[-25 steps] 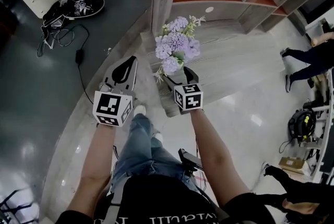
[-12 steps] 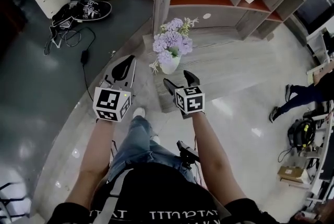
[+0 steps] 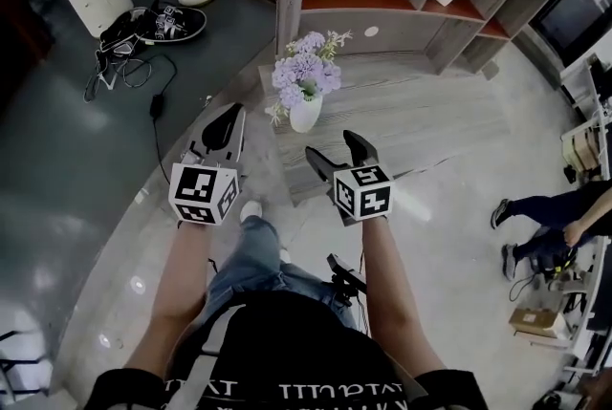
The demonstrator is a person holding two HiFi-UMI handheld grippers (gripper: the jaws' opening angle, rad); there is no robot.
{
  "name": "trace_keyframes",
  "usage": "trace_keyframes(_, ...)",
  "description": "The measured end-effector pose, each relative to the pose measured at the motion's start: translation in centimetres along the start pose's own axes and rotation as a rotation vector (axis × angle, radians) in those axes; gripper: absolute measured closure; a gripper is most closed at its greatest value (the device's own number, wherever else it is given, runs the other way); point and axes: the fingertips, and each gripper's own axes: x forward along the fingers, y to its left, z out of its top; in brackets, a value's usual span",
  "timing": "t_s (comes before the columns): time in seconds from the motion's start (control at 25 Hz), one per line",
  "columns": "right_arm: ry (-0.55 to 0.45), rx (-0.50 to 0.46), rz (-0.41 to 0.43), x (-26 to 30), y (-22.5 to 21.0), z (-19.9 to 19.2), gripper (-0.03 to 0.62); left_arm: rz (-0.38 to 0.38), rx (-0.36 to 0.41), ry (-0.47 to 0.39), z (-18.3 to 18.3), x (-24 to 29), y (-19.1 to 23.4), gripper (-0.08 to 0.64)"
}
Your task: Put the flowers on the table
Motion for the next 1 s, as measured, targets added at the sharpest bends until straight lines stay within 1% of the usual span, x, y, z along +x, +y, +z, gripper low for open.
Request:
trace_keyframes(0.12, -0.070, 0.014, 0.010, -2.0, 0.7, 2.0, 0.193, 0.005, 0.002, -0.022, 1.1, -0.3, 0.0, 0.549)
trace_keyframes(0.2, -0.120, 0.003, -0.002, -3.5, 1.0, 3.4, 0.208, 0.006, 0.003, -0.040, 1.8, -0.4, 0.0, 0.549)
trace_keyframes(0.24, -0.149, -0.004, -0.017, -4.2, 1.1, 4.1, 0.238, 0.005, 0.004, -0.048, 2.1, -0.3, -0.1, 0.549)
trace_keyframes(0.28, -0.180, -0.007, -0.034, -4.9, 1.0, 4.8, 0.311, 0.003, 0.004, -0.055, 2.4, -0.2, -0.1, 0.549)
trace_keyframes(0.32, -0.208, -0.007, -0.049, -5.5, 1.0, 5.5, 0.364, 0.001, 0.001, -0.061, 2.6, 0.0, -0.1, 0.549)
trace_keyframes(0.44, -0.258, -0.011, -0.086, -6.9, 1.0, 7.1, 0.451, -0.004, -0.011, -0.073, 3.1, 0.3, -0.1, 0.549)
trace_keyframes(0.52, -0.275, -0.031, -0.115, -7.7, 1.1, 7.9, 0.522, -0.011, -0.013, -0.080, 3.4, 0.5, -0.1, 0.549)
trace_keyframes(0.56, -0.287, -0.043, -0.127, -8.1, 1.1, 8.3, 0.548, -0.016, -0.012, -0.083, 3.6, 0.6, -0.1, 0.549)
trace_keyframes(0.64, -0.326, -0.065, -0.135, -9.1, 1.5, 9.4, 0.574, -0.028, -0.005, -0.088, 3.9, 0.7, -0.1, 0.549)
trace_keyframes(0.76, -0.393, -0.106, -0.159, -10.3, 2.0, 11.6, 0.577, -0.041, 0.010, -0.091, 4.5, 0.8, 0.4, 0.549)
trace_keyframes(0.88, -0.406, -0.154, -0.214, -11.0, 2.0, 13.2, 0.577, -0.041, 0.011, -0.099, 5.3, 0.7, 1.2, 0.549)
trace_keyframes(1.0, -0.411, -0.166, -0.247, -11.4, 2.2, 14.3, 0.577, -0.035, 0.008, -0.117, 6.3, 0.5, 2.2, 0.549)
